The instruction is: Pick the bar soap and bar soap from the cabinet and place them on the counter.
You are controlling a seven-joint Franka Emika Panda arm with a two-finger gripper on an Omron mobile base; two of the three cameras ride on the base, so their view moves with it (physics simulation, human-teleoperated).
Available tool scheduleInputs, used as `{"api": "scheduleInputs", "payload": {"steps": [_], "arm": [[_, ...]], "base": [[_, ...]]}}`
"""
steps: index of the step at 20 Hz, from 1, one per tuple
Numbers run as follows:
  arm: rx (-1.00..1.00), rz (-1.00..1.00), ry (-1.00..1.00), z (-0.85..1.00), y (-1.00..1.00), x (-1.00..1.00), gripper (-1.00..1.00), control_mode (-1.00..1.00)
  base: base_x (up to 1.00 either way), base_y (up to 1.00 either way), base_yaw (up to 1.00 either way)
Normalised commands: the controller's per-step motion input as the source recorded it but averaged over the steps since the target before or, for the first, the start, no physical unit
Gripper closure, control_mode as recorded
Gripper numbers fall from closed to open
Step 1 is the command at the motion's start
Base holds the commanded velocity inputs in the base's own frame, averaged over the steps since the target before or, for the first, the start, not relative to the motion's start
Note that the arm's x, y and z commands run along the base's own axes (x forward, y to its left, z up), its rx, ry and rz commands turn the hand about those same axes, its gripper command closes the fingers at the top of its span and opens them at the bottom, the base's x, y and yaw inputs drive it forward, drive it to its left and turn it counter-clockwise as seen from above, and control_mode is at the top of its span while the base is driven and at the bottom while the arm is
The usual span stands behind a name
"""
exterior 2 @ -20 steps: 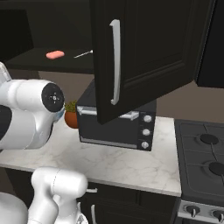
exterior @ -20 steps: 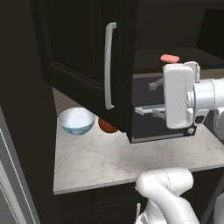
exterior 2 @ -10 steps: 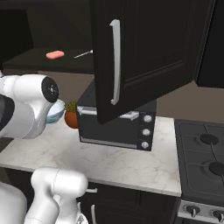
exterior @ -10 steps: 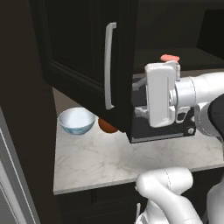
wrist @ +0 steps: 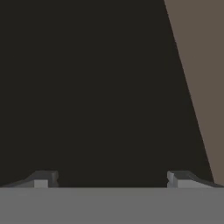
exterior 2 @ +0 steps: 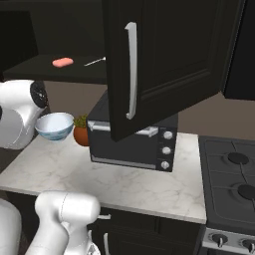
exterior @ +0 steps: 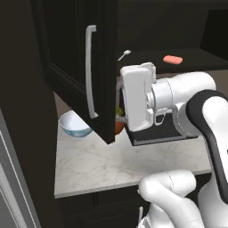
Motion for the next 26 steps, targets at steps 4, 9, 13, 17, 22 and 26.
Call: {"api": "scheduleInputs", "payload": {"steps": [4,9,13,17,22,26], "arm": [[0.0,0.07,-0.04,0.0,0.45,0.0,-1.0,-1.0],[-0.01,0.04,-0.12,0.0,0.54,-0.02,-1.0,-1.0],[-0.02,0.02,-0.12,0.0,0.64,0.0,-1.0,-1.0],[-0.04,0.01,-0.12,0.0,0.6,0.0,-1.0,-1.0],[-0.04,0.0,-0.12,0.0,0.56,0.0,-1.0,-1.0],[-0.03,0.0,-0.12,0.0,0.45,-0.01,-1.0,-1.0]], "base": [[0.0,0.0,0.0],[0.0,0.0,0.0],[0.0,0.0,0.0],[0.0,0.0,0.0],[0.0,0.0,0.0],[0.0,0.0,0.0]]}}
